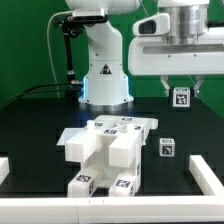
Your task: Assemble chair
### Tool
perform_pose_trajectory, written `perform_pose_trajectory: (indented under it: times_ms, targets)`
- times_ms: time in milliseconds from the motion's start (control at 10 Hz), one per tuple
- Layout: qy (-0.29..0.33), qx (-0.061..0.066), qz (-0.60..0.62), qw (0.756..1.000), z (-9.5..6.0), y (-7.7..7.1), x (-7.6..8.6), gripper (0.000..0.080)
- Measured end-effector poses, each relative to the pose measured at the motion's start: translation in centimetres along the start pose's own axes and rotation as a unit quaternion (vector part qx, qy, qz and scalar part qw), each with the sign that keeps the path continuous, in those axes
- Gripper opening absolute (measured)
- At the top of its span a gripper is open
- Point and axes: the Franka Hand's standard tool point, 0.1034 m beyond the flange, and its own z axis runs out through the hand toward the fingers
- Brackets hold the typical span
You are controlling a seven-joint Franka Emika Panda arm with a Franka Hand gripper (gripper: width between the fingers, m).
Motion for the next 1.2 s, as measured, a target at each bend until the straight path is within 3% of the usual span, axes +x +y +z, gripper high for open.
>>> perform_pose_trajectory:
  times_ms: [400, 700, 800, 1200]
  targets:
    - [0.008, 0.003, -0.03, 1.0, 0.1, 0.1, 0.9, 0.0285]
    - [0.045, 0.012, -0.108, 0.993, -3.4, 3.9, 6.4, 0.0285]
    - [0.052, 0.013, -0.118, 0.992, -3.9, 4.5, 7.0, 0.0285]
    - [0.056, 0.012, -0.119, 0.991, -3.7, 4.6, 7.1, 0.0285]
